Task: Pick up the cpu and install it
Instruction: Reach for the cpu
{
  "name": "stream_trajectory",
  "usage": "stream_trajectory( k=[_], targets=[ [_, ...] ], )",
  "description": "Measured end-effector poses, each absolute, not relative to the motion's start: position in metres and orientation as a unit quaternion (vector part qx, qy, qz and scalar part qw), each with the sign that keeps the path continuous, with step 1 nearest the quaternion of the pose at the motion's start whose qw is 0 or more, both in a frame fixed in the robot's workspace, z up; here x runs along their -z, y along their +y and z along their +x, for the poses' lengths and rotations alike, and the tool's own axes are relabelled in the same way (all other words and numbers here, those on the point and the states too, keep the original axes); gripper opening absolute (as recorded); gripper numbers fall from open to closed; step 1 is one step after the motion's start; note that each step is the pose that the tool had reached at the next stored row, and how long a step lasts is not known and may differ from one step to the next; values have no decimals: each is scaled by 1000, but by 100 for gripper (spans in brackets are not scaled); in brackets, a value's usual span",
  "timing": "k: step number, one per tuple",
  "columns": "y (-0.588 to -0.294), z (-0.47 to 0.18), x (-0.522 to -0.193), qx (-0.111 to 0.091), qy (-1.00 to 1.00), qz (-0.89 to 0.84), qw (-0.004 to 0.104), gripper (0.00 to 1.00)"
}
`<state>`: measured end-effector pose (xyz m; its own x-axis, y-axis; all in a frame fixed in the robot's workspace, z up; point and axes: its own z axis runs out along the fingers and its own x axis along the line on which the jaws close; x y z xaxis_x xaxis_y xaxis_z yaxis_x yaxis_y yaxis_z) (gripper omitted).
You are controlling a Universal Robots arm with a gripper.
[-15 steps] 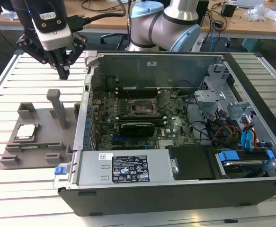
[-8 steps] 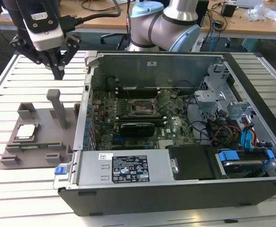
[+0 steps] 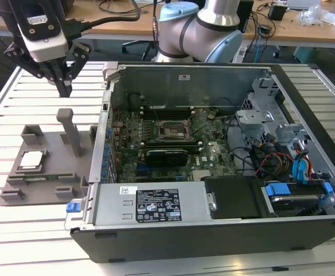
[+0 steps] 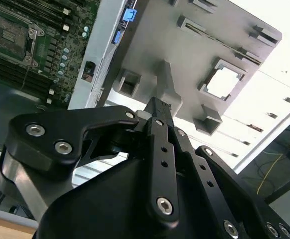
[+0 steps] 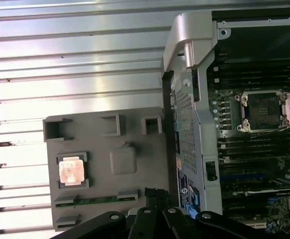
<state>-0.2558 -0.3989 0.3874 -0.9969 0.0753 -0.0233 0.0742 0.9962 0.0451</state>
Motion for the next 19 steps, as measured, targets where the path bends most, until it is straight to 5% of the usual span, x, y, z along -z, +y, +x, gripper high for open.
stream_trajectory(
  k=[19],
  targets=[
    [-399,-295,-385,-22,999,37,12,11]
  ],
)
